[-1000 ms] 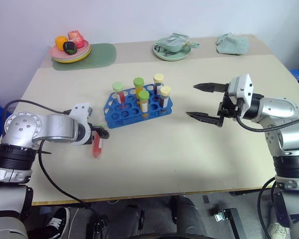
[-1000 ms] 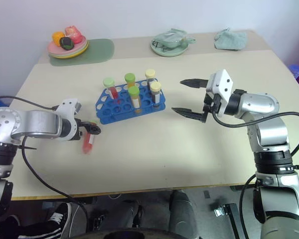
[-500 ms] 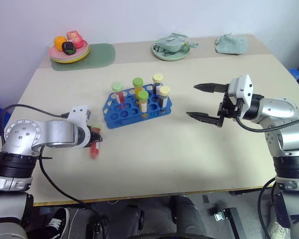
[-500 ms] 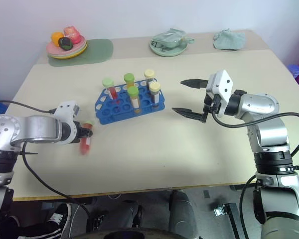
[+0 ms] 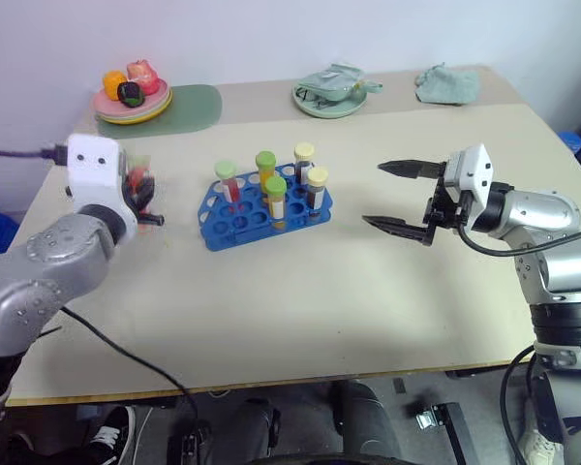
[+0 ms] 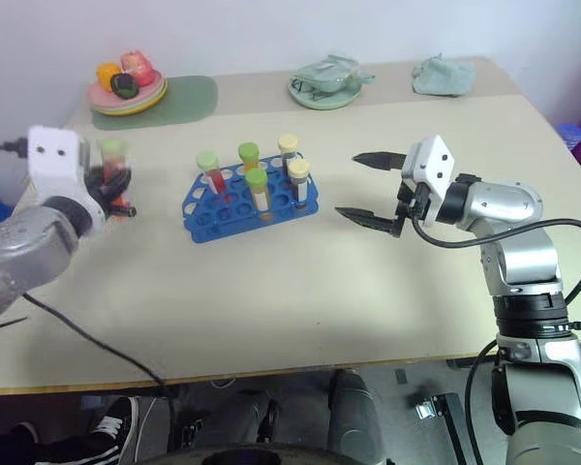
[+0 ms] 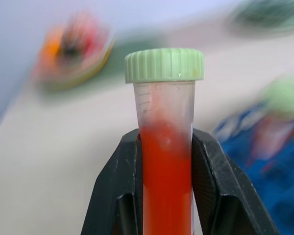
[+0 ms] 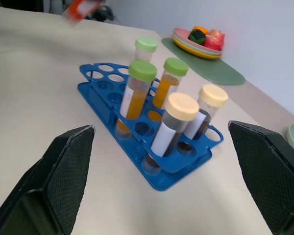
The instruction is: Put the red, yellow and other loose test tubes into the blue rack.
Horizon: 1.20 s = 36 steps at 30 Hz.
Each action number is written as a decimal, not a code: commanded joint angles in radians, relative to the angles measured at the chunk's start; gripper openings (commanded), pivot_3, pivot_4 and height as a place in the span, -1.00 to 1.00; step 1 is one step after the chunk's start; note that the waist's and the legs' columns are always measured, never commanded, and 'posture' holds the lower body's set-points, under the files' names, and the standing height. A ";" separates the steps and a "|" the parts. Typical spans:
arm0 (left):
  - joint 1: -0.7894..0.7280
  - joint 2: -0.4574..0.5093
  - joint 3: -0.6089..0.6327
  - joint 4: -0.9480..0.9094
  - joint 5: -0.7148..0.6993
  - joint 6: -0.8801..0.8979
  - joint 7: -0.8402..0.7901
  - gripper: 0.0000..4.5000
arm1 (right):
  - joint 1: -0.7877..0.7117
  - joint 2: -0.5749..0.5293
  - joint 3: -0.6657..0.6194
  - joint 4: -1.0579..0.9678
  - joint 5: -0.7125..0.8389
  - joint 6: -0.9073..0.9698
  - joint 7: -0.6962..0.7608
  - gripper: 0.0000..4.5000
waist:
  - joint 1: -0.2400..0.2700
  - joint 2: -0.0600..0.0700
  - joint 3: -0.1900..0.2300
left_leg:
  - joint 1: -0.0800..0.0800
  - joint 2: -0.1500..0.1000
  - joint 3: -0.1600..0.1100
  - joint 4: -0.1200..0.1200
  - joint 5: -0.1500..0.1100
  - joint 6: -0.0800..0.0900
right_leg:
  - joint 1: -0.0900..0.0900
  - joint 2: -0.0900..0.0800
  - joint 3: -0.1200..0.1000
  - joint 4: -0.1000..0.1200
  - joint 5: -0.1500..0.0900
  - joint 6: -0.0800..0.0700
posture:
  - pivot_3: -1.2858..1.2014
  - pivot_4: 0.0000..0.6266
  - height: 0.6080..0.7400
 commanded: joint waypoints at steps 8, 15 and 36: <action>-0.081 -0.332 -0.079 0.222 0.412 -0.479 -0.449 -0.68 | 0.005 -0.035 -0.043 -0.035 0.043 0.037 0.017 1.00 | 0.006 -0.001 0.000 | -0.001 0.001 0.000 0.002 -0.001 0.001 | 0.002 -0.001 0.000 -0.001 0.001 0.000 | 0.03 -0.52 1.00; -0.109 -0.514 -0.102 0.364 0.524 -0.619 -0.581 -0.68 | 0.061 -0.097 -0.080 -0.114 0.147 0.178 0.069 1.00 | 0.004 -0.001 0.000 | -0.001 0.002 0.000 0.003 -0.001 0.002 | 0.001 -0.001 -0.001 -0.001 0.001 0.000 | 0.03 -0.52 1.00; -0.062 -0.678 -0.078 0.530 0.686 -0.765 -0.661 -0.68 | 0.098 -0.115 -0.108 -0.161 0.132 0.193 0.033 1.00 | 0.007 -0.001 0.000 | -0.001 0.002 0.000 0.003 -0.001 0.002 | 0.002 -0.001 -0.001 -0.001 0.001 0.000 | 0.03 -0.52 1.00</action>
